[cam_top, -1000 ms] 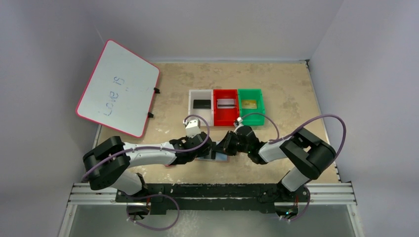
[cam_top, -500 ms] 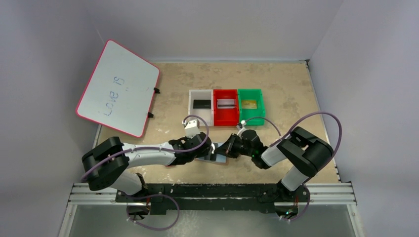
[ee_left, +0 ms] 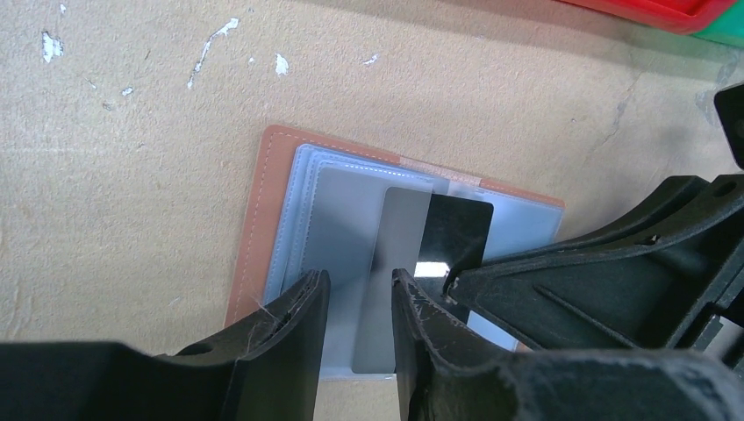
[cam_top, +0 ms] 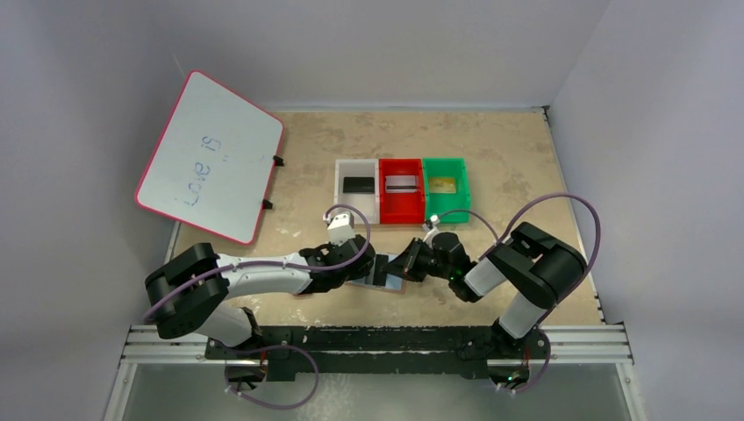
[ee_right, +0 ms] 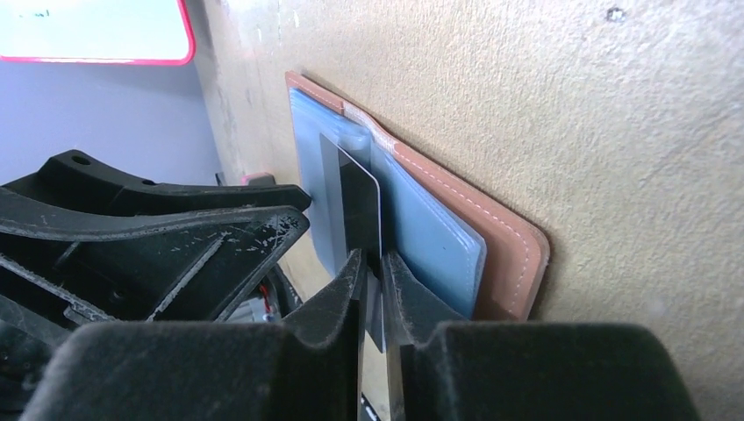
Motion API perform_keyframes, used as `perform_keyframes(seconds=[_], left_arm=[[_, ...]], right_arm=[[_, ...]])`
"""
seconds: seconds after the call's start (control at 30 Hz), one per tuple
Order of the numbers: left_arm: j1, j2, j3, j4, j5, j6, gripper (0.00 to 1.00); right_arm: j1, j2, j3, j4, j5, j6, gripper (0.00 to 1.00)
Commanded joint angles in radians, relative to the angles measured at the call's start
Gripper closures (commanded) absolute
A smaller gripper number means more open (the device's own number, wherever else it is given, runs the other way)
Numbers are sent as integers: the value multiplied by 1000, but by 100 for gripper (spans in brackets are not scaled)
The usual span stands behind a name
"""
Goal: Take the credit cards out of the card holder
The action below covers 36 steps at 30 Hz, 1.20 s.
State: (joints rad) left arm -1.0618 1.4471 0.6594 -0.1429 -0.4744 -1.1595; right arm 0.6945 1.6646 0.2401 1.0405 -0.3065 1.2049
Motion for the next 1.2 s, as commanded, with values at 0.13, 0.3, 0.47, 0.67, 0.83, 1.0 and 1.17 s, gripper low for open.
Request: perform_keyframes(seconds=[0.13, 0.3, 0.47, 0.67, 0.83, 1.0, 1.17], left_arm=[[-4, 6, -14, -22, 24, 9, 68], [-5, 12, -12, -14, 27, 6, 68], [-7, 15, -11, -16, 28, 8, 69], [-7, 5, -8, -47, 10, 13, 69], [-7, -4, -7, -56, 5, 14, 69], [-7, -8, -7, -58, 3, 13, 69], [-7, -14, -7, -57, 2, 12, 69]], right_arm=[[-3, 19, 35, 31, -15, -48, 84], [-3, 51, 49, 51, -51, -55, 83], [-3, 79, 35, 107, -58, -32, 86], [-3, 50, 20, 75, -29, -25, 100], [-3, -1, -3, 25, 17, -10, 100], [-3, -85, -26, -40, 42, -11, 100], [-3, -199, -26, -179, 84, -37, 100]])
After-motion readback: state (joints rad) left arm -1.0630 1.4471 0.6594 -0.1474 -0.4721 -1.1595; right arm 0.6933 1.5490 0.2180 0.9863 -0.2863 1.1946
